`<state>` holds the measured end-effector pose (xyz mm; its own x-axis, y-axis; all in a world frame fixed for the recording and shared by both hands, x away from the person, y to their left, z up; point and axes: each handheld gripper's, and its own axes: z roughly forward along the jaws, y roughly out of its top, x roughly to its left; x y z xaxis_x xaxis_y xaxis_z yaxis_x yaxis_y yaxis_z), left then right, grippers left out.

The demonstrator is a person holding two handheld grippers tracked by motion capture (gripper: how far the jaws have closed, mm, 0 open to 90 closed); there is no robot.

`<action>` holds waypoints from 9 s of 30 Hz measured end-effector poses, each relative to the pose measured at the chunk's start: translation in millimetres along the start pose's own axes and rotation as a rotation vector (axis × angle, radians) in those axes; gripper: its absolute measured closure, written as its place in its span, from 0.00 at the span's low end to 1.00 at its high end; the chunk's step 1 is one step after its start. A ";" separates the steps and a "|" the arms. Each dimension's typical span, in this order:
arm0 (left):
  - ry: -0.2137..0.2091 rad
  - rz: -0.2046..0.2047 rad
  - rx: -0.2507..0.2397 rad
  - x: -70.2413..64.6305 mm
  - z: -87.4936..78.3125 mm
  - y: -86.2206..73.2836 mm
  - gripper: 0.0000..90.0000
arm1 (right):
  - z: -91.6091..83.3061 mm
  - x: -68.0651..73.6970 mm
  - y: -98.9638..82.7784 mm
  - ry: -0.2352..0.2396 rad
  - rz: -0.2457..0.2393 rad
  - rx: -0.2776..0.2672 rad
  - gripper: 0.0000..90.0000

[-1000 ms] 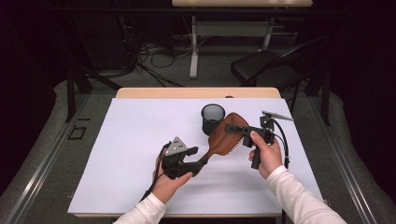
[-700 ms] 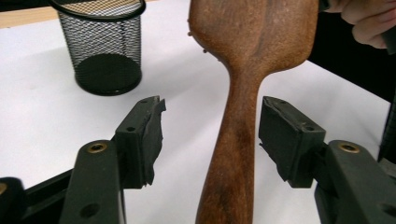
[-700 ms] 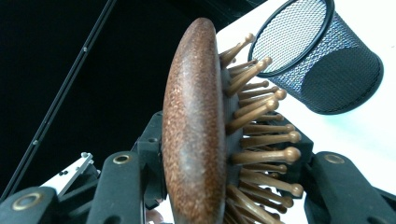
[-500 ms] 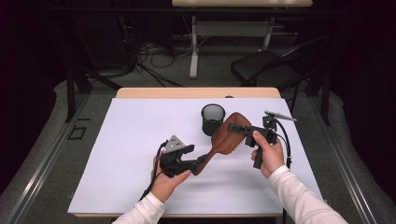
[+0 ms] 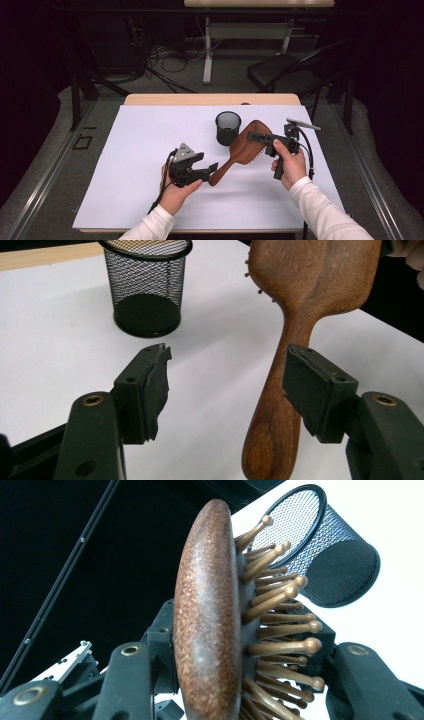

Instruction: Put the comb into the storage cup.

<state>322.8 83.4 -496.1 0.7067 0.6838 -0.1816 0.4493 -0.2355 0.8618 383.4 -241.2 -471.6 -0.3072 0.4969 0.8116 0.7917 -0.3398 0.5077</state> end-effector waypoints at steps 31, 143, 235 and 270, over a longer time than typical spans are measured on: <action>0.063 -0.019 0.032 27.5 0.9 -1.6 0.29 | -5.1 -4.3 6.6 -0.020 0.004 -0.023 0.54; 0.113 -0.154 0.042 79.1 -12.7 -12.0 0.05 | -3.8 37.7 108.4 -0.197 -0.026 -0.283 0.53; 0.106 -0.154 0.016 80.8 -17.1 -9.9 0.05 | 63.6 8.3 96.3 -0.421 -0.054 -0.295 0.53; 0.107 -0.153 0.023 80.9 -16.3 -10.3 0.05 | 68.2 -4.4 90.4 -0.402 -0.030 -0.283 0.52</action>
<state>366.5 152.4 -512.0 0.5675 0.7821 -0.2572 0.5604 -0.1381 0.8166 492.4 -219.6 -449.0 -0.0558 0.7596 0.6479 0.5939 -0.4964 0.6331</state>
